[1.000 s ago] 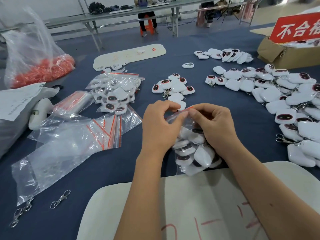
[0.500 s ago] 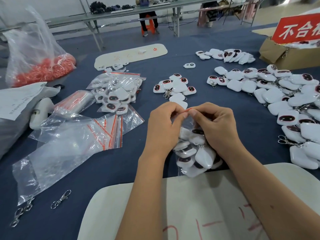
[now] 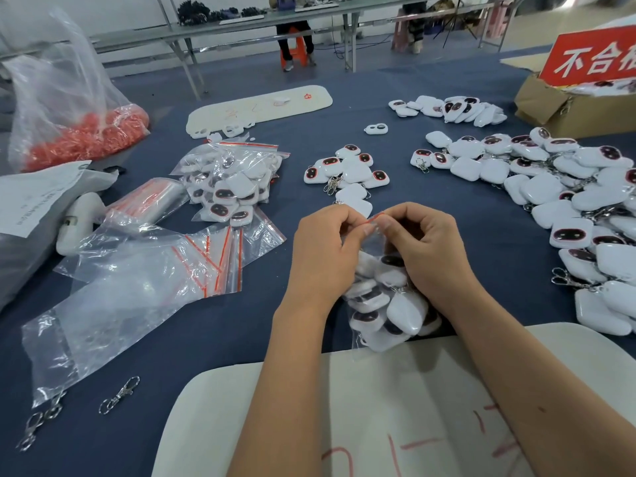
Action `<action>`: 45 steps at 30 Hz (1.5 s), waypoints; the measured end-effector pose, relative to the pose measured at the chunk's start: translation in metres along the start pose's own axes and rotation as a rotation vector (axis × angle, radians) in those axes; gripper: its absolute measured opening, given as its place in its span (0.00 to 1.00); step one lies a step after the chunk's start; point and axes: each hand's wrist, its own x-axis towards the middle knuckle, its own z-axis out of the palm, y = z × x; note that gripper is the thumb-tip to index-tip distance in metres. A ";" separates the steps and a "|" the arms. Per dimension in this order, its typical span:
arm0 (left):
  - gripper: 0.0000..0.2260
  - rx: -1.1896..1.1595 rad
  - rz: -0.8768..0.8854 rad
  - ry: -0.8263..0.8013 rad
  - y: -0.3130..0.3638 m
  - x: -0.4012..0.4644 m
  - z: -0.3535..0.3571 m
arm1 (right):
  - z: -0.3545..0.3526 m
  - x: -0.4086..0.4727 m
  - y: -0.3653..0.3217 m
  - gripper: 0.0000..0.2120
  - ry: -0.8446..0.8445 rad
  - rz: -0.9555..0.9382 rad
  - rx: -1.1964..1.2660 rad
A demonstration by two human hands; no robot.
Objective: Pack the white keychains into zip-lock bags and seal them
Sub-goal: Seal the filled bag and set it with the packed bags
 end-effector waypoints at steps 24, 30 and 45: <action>0.07 -0.048 -0.080 -0.015 -0.006 -0.003 -0.010 | -0.002 0.000 0.001 0.08 0.006 0.078 0.021; 0.05 -0.084 -0.073 -0.059 -0.003 -0.004 -0.010 | -0.002 0.002 0.001 0.07 -0.092 0.069 -0.012; 0.06 -0.195 -0.294 0.041 -0.015 -0.004 -0.014 | -0.002 0.003 0.003 0.08 0.023 0.118 -0.003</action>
